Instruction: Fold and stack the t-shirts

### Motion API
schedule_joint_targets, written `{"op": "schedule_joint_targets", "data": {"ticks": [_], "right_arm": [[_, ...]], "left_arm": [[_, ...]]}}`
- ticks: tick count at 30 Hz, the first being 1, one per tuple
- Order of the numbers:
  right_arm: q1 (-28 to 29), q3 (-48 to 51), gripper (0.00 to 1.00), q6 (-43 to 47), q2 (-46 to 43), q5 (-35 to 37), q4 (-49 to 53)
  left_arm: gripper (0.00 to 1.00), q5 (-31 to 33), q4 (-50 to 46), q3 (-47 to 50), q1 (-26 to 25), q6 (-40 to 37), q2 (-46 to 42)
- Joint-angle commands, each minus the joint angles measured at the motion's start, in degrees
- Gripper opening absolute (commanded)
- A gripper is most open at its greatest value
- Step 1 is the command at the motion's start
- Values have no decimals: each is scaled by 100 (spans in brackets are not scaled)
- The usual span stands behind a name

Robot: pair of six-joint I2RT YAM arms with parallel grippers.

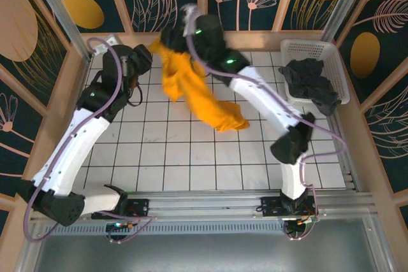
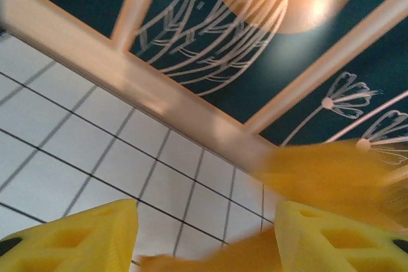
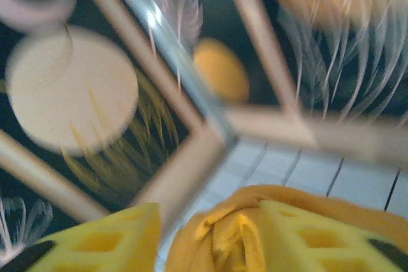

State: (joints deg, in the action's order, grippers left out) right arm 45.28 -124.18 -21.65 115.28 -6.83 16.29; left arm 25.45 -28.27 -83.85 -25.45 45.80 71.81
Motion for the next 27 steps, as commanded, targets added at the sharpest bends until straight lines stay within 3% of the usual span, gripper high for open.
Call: {"op": "schedule_joint_targets", "data": {"ticks": [1,5,9,12,16,20,24,27], "right_arm": [[-21,39,54,7,244,-578,798],[-218,1095,59,-66,-217,-471,485],[-469,2922,59,-41,-1045,-197,75],[-661,4383,59,-65,-1678,155,-35],[-929,6068,59,-296,-2536,485,-92],[-1064,6974,58,-486,-2983,554,46],[-1153,7457,58,-454,-3056,595,38],[-1337,7533,58,-298,-2909,622,-126]], "left_arm": [[61,350,-806,353,-4,282,-41],[61,30,-1221,919,12,569,-44],[66,-299,-1785,1477,166,1043,176],[64,-885,-1566,2215,670,1399,41],[55,-1554,-948,3235,1240,1834,-146],[49,-1919,-502,3792,1550,2108,92],[36,-2475,412,4284,1982,2098,281],[38,-2535,549,4217,2016,2062,597]]}}
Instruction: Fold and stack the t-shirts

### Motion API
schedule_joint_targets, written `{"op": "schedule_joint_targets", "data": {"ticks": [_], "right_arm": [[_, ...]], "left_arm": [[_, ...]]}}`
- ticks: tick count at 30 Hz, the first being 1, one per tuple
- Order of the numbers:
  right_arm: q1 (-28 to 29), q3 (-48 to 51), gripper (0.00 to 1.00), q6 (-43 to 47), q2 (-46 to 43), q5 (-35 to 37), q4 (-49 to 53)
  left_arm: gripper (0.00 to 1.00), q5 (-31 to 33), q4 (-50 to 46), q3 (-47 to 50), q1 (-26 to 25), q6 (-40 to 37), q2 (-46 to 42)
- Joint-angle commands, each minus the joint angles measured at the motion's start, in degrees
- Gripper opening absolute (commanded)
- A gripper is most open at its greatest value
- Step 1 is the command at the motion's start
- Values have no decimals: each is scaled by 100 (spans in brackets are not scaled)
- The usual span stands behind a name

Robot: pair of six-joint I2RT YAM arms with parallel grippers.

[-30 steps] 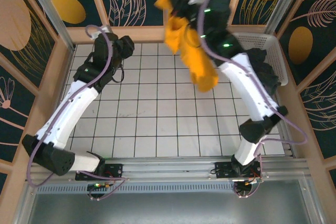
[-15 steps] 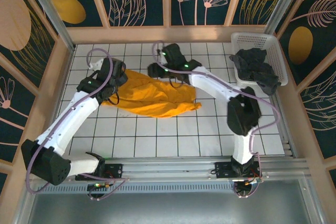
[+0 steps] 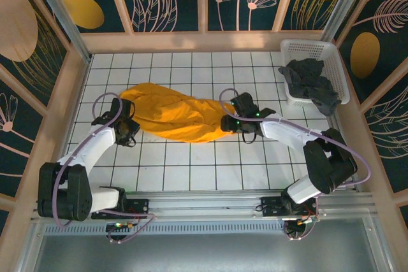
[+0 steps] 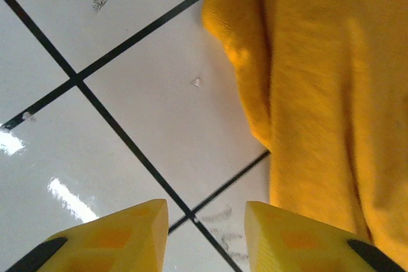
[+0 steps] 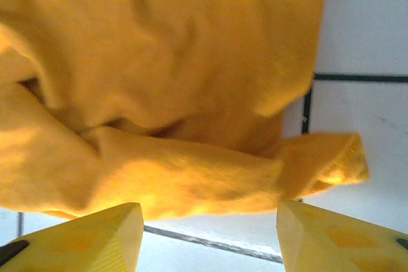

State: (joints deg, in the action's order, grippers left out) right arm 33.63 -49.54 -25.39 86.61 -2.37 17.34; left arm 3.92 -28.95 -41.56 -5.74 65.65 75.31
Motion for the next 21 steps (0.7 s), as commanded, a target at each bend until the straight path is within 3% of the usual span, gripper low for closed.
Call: {"op": "schedule_joint_targets", "data": {"ticks": [1,6,11,13,16,20,21], "right_arm": [[-196,44,58,107,54,171,-284],[-526,-496,55,304,678,306,-350],[-846,-1025,49,407,1389,-78,-289],[-858,-1289,46,437,1742,-143,-153],[-858,-1601,31,410,2137,-256,-69],[-915,-1855,0,259,2173,-163,-8],[-932,-1933,0,225,2111,-103,33]], "left_arm": [[41,-383,635,-50,45,51,360],[43,-375,939,-115,114,1,824],[28,-33,897,-406,204,-180,1380],[27,101,1009,-502,255,-247,1470],[25,127,1266,-685,299,-384,1632],[0,82,1378,-1025,328,-627,1889],[0,121,1354,-1108,334,-670,1895]]}}
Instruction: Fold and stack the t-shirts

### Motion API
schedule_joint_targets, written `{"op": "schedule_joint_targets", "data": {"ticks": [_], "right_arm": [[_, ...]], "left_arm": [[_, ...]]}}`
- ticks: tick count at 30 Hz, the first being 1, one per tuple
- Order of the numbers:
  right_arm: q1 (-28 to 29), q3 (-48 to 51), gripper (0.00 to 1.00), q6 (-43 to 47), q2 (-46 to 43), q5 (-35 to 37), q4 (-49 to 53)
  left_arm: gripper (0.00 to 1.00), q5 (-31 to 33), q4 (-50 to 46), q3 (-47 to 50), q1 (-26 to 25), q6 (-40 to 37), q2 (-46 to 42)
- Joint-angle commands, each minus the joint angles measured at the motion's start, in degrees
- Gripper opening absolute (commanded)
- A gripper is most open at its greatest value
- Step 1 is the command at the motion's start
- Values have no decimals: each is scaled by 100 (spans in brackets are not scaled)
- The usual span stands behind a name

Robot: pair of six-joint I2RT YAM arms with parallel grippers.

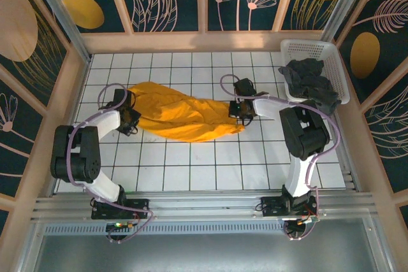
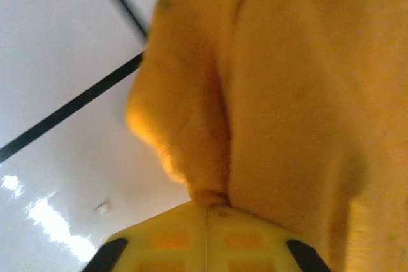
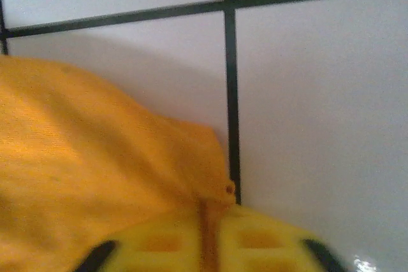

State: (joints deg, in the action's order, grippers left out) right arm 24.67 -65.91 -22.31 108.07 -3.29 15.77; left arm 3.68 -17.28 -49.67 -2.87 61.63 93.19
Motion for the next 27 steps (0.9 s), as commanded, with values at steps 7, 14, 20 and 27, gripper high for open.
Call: {"op": "schedule_joint_targets", "data": {"ticks": [7,14,20,27], "right_arm": [[-306,-975,0,-304,-739,476,454],[-638,-2007,0,-345,-947,624,866],[-712,-2358,0,-517,-1176,976,1328],[-659,-1574,0,-458,-2455,1230,907]], "left_arm": [[0,336,-178,-914,51,-406,-341],[0,485,-522,-1525,50,-494,-657],[0,892,-1164,-1888,50,-659,-822],[0,1130,-1055,-1474,51,-651,-1716]]}}
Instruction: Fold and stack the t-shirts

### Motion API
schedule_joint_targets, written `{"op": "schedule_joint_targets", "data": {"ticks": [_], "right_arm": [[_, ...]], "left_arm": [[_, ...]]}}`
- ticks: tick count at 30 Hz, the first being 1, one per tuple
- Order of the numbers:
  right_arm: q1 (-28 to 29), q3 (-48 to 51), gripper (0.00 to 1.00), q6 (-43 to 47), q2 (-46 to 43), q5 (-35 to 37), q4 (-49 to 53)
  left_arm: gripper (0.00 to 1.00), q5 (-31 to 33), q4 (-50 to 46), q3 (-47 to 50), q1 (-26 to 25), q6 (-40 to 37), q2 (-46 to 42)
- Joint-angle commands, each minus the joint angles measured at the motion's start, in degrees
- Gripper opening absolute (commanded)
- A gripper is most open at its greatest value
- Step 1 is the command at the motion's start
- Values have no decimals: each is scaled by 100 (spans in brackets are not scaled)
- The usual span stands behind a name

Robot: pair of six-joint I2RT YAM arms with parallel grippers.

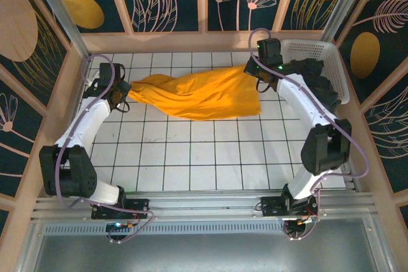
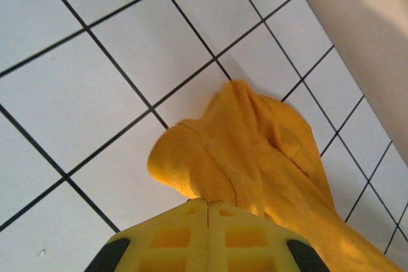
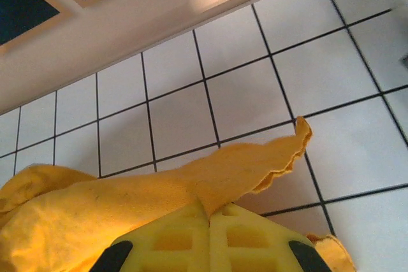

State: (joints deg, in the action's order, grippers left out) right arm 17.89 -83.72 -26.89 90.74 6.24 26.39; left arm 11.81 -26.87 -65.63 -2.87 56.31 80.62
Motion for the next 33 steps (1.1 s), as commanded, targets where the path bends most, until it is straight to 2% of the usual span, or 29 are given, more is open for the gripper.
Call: {"op": "schedule_joint_targets", "data": {"ticks": [1,6,10,13,17,19,20,21,23,24,26,28,33], "right_arm": [[21,332,0,47,-927,292,-270],[10,527,0,237,-1733,557,-724],[-35,413,0,290,-1841,728,-927],[-247,148,0,211,-1442,628,-1030],[-623,-326,0,-40,-380,227,-1053],[-772,-592,0,-123,195,-122,-1015],[-866,-956,0,-229,689,-311,-677],[-920,-1316,2,-317,1088,-377,-258],[-941,-1864,26,-403,1771,-429,480],[-923,-1861,35,-435,1868,-375,616],[-887,-1407,49,-471,1700,-292,492],[-855,-869,57,-475,1376,-182,250],[-752,432,59,-440,841,-292,51]], "left_arm": [[0,404,-61,152,50,-112,-600],[0,928,336,310,49,-11,-1288],[0,1276,801,357,50,-11,-1561],[0,1403,1157,287,55,-167,-1425],[0,1361,1153,-133,77,-446,-533],[0,1120,1158,-307,172,-569,7],[8,900,1131,-404,256,-623,309],[20,667,1095,-488,329,-659,567],[64,280,831,-741,494,-736,1061],[70,302,641,-837,507,-735,1175],[72,294,486,-847,516,-827,1201],[73,232,549,-606,520,-929,1046],[70,-356,720,-43,525,-1282,1068]]}}
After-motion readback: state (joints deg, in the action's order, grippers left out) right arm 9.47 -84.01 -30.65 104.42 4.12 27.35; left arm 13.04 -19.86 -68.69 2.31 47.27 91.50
